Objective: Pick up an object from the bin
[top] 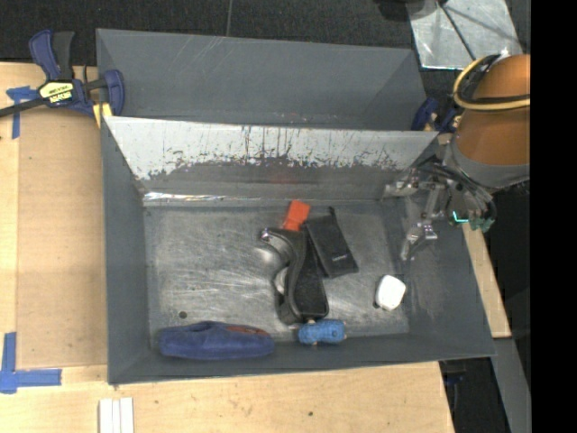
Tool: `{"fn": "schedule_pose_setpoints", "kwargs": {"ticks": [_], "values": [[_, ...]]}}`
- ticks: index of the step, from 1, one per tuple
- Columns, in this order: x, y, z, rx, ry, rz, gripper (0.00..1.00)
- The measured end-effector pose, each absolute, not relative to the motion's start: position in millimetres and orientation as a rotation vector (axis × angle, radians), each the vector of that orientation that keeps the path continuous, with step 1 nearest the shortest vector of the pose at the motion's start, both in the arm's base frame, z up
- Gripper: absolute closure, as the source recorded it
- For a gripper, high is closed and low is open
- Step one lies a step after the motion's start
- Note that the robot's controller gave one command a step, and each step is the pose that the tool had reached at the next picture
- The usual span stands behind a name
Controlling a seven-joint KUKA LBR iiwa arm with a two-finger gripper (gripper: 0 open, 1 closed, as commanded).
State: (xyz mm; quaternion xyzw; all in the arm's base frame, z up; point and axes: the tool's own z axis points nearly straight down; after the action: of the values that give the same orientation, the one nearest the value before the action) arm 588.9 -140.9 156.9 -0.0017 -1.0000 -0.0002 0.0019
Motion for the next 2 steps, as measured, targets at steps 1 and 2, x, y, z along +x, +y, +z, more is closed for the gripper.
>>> {"fn": "schedule_pose_setpoints", "kwargs": {"ticks": [1,2], "values": [[592.5,-127,75,0.600,-3.088,0.003,0.00],[590.9,-77,76,0.341,-3.135,0.009,0.00]]}}
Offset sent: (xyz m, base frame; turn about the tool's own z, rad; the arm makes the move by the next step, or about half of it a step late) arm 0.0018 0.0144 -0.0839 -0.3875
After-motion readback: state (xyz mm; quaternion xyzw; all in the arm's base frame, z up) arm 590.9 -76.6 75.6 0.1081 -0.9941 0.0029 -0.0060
